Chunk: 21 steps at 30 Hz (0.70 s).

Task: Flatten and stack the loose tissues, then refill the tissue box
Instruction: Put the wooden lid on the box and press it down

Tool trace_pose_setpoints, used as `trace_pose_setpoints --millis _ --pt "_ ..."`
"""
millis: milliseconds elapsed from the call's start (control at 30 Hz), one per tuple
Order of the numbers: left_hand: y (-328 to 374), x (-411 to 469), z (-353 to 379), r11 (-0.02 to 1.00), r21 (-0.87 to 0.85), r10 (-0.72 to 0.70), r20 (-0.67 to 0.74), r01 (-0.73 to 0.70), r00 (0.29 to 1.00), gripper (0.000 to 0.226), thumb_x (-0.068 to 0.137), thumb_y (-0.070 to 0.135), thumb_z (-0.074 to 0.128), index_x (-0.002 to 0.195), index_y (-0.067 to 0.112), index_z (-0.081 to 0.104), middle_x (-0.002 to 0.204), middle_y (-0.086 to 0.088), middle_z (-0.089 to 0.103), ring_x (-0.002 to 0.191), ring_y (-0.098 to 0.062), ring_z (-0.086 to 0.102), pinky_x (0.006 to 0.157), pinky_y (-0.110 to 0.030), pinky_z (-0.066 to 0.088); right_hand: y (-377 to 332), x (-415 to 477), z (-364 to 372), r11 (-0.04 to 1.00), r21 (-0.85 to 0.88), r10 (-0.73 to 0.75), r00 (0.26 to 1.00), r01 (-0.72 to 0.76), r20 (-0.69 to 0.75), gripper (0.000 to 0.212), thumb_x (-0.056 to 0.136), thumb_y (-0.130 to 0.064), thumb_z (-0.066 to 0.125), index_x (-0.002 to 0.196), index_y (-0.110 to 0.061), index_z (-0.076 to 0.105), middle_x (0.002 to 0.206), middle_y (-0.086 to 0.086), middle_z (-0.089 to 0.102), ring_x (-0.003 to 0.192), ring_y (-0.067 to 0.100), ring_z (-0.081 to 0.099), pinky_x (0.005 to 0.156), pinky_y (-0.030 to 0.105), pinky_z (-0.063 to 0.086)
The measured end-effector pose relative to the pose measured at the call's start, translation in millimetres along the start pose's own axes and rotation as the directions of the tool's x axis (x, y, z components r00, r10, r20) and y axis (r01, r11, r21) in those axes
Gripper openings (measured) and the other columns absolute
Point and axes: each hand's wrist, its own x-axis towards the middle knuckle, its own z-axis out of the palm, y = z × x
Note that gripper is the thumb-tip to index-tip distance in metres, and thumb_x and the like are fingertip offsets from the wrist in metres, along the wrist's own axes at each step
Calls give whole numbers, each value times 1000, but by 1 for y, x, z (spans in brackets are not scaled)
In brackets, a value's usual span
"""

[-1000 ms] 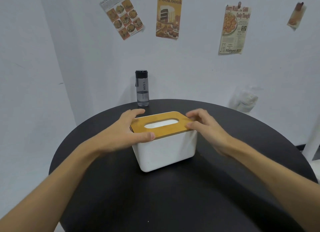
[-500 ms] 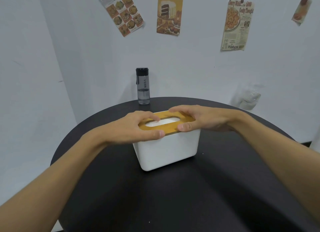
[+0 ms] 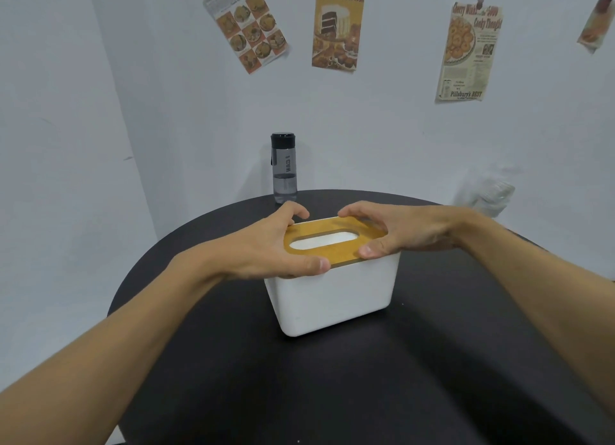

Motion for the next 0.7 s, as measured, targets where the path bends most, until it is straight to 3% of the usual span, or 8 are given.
trace_pose_setpoints --millis 100,200,333,533,700 --pt "1 -1 0 1000 5 -26 2 26 1000 67 75 64 77 124 37 40 117 13 55 98 -5 62 76 -20 53 -11 -3 -2 997 -79 5 999 -1 47 56 73 -51 82 124 -42 60 153 -8 35 140 17 37 113 34 37" --pt "3 -4 1 998 15 -54 8 54 999 58 74 66 72 117 38 46 118 13 52 92 -3 61 72 -19 48 -18 -4 2 996 -83 -20 999 24 46 45 72 -44 78 115 -42 68 159 -18 21 145 9 24 118 33 27" --pt "6 -4 -1 994 93 -56 35 52 998 48 78 69 69 115 42 53 124 20 43 103 -1 54 80 -21 45 -20 -3 6 996 -77 -45 999 46 18 32 79 -34 80 109 -35 71 152 -21 32 138 5 32 105 23 33" --pt "10 -5 0 994 100 27 25 -30 999 26 86 51 71 105 37 60 109 22 51 84 13 53 73 -16 40 -22 -1 10 988 -130 -92 995 87 -38 34 70 -39 78 101 -28 73 138 -26 44 127 -8 40 97 19 35" --pt "10 -4 2 995 93 41 11 -41 999 34 73 62 70 99 42 62 119 27 47 108 9 48 84 -21 39 -23 1 11 979 -181 -112 990 96 -80 35 66 -40 76 98 -26 74 131 -24 47 126 -2 42 104 28 37"
